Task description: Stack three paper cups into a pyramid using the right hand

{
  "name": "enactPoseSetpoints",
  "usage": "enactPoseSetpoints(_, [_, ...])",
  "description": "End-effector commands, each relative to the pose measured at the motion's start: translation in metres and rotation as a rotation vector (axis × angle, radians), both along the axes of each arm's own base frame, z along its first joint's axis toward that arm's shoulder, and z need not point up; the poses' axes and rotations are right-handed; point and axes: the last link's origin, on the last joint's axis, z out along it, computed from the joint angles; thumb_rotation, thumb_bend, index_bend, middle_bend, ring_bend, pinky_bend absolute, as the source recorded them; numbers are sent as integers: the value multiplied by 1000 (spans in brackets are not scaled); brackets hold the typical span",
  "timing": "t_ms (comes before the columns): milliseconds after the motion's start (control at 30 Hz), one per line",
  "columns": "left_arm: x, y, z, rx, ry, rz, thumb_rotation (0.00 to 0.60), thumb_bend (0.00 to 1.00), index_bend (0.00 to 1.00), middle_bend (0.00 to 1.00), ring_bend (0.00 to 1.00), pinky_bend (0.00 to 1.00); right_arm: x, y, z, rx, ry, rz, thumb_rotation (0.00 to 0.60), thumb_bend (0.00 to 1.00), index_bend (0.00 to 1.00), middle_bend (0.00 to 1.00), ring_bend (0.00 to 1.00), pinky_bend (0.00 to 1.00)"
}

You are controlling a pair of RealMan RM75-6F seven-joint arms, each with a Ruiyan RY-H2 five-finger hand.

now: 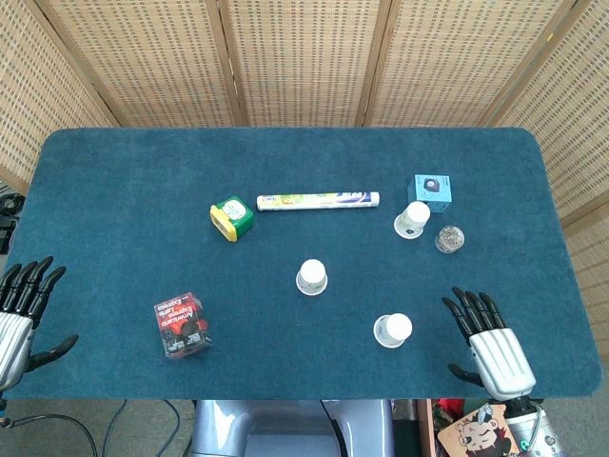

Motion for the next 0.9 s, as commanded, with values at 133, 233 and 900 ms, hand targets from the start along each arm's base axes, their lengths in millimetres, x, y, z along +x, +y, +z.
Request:
enactPoseSetpoints(133, [0,0,-1,-1,1,4,600,181,0,0,0,0,2,0,-3,14,-3,3,600,129,5,0,0,0])
enactPoseSetpoints(233, [0,0,-1,-1,1,5,600,180,0,0,0,0,5,-3,-7,30,-4,4,600,129,46,0,0,0])
enactPoseSetpoints(900, [0,0,0,0,-2,2,600,180,0,0,0,0,67,-54,-58,186,36,52,600,129,229,0,0,0])
